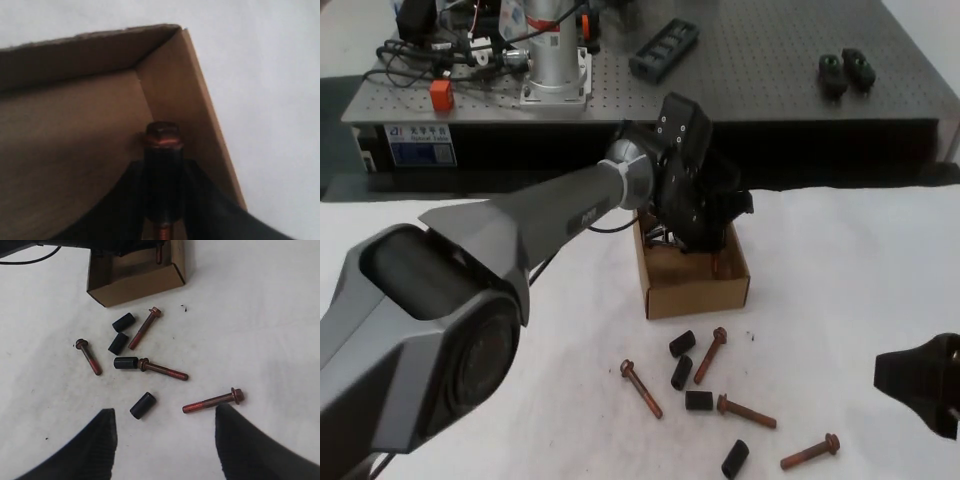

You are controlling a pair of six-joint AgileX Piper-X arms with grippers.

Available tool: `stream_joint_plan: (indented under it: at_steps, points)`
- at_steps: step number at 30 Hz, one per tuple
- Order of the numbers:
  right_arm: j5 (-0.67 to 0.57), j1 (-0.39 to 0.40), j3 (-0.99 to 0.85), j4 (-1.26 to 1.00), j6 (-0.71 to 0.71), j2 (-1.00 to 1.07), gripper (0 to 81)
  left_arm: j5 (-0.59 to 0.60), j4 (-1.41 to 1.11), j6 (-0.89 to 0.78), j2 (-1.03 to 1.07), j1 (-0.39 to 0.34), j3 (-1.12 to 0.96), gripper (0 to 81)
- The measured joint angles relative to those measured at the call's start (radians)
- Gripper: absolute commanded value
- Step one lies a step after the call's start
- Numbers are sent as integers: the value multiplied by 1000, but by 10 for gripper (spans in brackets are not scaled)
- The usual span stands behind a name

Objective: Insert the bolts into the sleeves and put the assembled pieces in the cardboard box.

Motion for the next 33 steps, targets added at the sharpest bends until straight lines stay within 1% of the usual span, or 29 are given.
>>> stream_joint_plan:
  at_steps: [1,4,7,10,12,14,15,16,17,18,21,22,25,26,28,30,31,33]
  points:
    - [-1,0,2,1,-3,0,435,1,0,-4,0,0,0,308]
    - [0,0,2,3,-5,0,435,21,0,-31,0,0,-6,299]
    - [2,0,2,-2,-15,11,435,99,0,-55,0,4,-6,274]
    - [2,0,2,-37,-104,79,435,149,22,-59,-23,14,-6,262]
    - [2,0,2,-64,-175,150,435,149,51,-39,-68,19,-6,263]
    - [2,0,-11,-89,-257,241,435,110,97,9,-131,21,-6,263]
    - [2,0,-11,-90,-257,251,435,77,118,40,-170,22,-6,263]
    - [13,4,-35,-112,-329,365,435,45,143,76,-211,22,-6,263]
    - [26,9,-49,-122,-358,424,435,0,193,156,-280,22,-12,263]
    - [34,17,-70,-127,-387,491,434,-25,217,192,-316,22,-13,263]
    - [47,59,-157,-129,-456,696,434,-91,264,260,-398,22,20,263]
    - [47,78,-194,-126,-479,762,434,-109,276,280,-444,29,76,263]
    - [59,139,-298,-111,-519,933,434,-113,274,293,-517,42,205,263]
    - [71,162,-333,-103,-536,983,433,-113,274,293,-517,43,215,263]
    - [118,198,-394,-96,-562,1054,408,-116,245,293,-572,58,321,263]
    - [140,215,-423,-93,-578,1084,372,-116,229,293,-597,65,382,263]
    - [159,230,-444,-92,-589,1111,356,-116,187,293,-662,83,496,263]
    - [181,241,-469,-93,-608,1134,350,-116,167,293,-689,90,538,263]
